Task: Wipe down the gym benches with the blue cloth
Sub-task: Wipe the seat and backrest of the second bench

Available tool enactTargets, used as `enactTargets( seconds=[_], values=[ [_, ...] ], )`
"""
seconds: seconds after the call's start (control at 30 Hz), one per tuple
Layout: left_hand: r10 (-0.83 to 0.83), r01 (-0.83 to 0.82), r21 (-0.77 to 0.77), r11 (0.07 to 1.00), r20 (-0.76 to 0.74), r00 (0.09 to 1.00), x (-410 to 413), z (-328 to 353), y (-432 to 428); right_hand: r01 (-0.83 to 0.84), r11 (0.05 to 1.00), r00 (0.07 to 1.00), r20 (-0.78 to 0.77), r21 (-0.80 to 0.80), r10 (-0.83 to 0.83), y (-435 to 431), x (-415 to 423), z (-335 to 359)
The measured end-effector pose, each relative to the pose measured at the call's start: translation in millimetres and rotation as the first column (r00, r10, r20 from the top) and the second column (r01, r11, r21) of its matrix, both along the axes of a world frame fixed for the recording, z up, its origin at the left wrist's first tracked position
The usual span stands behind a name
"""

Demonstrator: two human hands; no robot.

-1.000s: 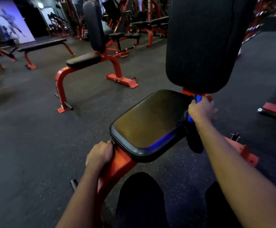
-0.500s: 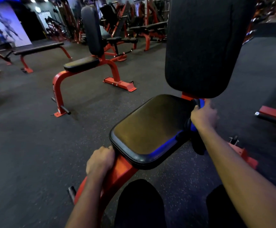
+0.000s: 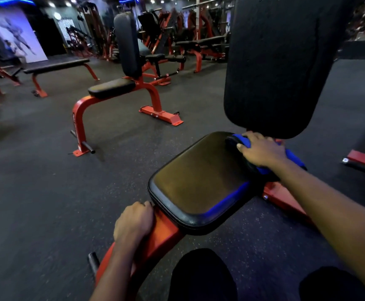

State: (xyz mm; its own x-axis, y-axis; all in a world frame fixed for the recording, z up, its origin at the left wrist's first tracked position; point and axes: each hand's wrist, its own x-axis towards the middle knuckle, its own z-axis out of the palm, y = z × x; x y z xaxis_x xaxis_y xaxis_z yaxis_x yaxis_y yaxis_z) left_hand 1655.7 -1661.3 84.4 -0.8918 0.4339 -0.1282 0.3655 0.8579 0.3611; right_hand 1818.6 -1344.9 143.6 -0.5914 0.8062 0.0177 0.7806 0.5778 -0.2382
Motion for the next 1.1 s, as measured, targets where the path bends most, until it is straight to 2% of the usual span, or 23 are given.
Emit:
enactTargets(
  seconds=[0.13, 0.23, 0.33, 0.47, 0.6, 0.77, 0.93, 1.0, 1.1],
  values=[
    [0.030, -0.030, -0.004, 1.000, 0.020, 0.999, 1, 5, 5, 0.014, 0.998, 0.995, 0.098, 0.055, -0.020, 9, -34, 13],
    [0.032, -0.032, -0.005, 0.999, 0.028, 0.999, 1, 8, 4, -0.001, 1.000, 0.995, 0.096, 0.028, -0.002, 16, -75, 25],
    [0.027, -0.027, 0.002, 1.000, 0.036, 0.999, 0, 9, 2, -0.095, 0.995, 0.990, 0.102, 0.010, 0.094, 21, -100, 25],
    [0.020, -0.021, 0.009, 1.000, 0.021, 1.000, 6, 10, 1, -0.263, 0.965, 0.956, 0.133, 0.000, 0.260, 15, -76, 10],
    [0.023, -0.023, -0.005, 1.000, 0.003, 1.000, 10, 10, 1, -0.272, 0.962, 0.948, 0.172, -0.010, 0.269, 15, -60, 1],
    [0.011, -0.011, -0.020, 1.000, 0.007, 1.000, 4, 10, 4, -0.246, 0.969, 0.950, 0.196, -0.007, 0.243, 30, -114, 16],
    [0.009, -0.009, 0.001, 1.000, 0.029, 1.000, 3, 11, 3, -0.264, 0.963, 0.929, 0.284, 0.057, 0.237, 22, -159, 25],
    [0.027, -0.028, 0.006, 1.000, 0.029, 0.999, 4, 11, 3, -0.318, 0.946, 0.922, 0.257, 0.069, 0.291, 17, -157, 22],
    [0.052, -0.053, 0.018, 0.998, 0.027, 0.998, 5, 9, 3, -0.507, 0.861, 0.858, 0.109, 0.029, 0.502, 18, -135, 15]
  ],
)
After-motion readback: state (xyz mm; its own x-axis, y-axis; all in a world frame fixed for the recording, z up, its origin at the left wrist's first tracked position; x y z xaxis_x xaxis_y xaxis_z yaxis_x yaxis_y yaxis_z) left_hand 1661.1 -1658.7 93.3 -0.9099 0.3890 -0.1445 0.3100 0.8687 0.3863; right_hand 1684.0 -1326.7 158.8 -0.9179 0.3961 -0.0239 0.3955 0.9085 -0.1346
